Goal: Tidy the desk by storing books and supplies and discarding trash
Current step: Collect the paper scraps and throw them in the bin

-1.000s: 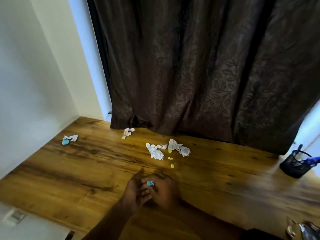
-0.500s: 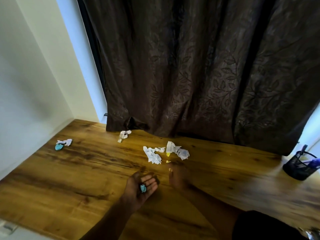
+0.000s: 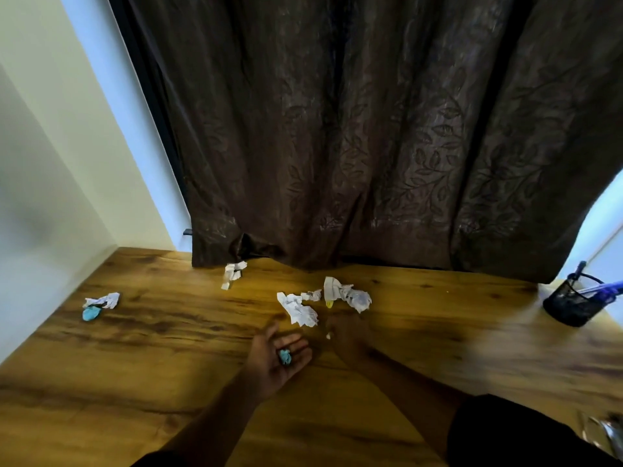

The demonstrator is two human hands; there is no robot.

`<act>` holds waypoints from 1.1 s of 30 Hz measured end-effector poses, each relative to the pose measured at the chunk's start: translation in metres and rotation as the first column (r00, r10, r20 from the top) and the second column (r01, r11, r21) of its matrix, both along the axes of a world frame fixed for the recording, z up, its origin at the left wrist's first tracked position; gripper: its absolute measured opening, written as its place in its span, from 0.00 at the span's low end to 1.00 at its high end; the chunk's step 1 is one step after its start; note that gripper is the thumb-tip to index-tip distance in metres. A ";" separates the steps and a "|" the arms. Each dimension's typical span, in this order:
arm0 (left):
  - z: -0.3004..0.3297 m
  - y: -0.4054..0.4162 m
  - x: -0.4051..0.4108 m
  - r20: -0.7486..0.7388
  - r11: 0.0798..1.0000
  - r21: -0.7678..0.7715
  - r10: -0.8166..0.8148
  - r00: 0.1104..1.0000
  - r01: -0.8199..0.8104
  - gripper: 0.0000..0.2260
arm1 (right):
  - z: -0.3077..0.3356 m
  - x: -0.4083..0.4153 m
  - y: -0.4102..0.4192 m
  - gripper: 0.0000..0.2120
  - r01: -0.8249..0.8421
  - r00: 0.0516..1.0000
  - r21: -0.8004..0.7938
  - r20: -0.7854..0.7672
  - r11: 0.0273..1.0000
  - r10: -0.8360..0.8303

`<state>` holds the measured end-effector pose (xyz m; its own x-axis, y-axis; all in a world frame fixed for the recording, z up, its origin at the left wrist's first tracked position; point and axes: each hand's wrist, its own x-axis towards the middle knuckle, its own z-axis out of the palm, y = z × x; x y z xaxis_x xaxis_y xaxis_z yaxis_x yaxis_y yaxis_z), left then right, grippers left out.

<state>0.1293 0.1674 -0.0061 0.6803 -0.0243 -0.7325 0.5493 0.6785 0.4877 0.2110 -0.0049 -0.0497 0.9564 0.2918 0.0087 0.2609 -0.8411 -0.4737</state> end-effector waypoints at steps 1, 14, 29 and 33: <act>0.000 0.000 0.002 0.005 1.000 -0.008 -0.004 1.000 0.004 0.29 | 0.008 -0.005 0.002 0.09 0.002 0.999 0.034 -0.035 0.999 -0.001; -0.006 0.001 0.013 -0.016 1.000 -0.016 -0.017 1.000 0.017 0.26 | 0.048 -0.027 0.014 0.17 0.065 0.997 0.111 0.021 0.992 -0.068; -0.014 0.016 0.020 0.019 0.993 -0.121 -0.008 1.000 0.011 0.27 | 0.026 -0.001 0.005 0.19 -0.059 0.998 -0.220 -0.022 0.974 0.055; -0.016 0.014 0.020 0.017 0.989 -0.148 0.012 1.000 -0.009 0.27 | 0.030 -0.004 0.009 0.10 0.107 0.994 -0.067 -0.029 0.992 -0.109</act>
<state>0.1495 0.1813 -0.0218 0.6942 -0.1244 -0.7089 0.5338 0.7497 0.3912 0.2068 0.0044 -0.0202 0.9819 0.1854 -0.0384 0.1521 -0.8931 -0.4234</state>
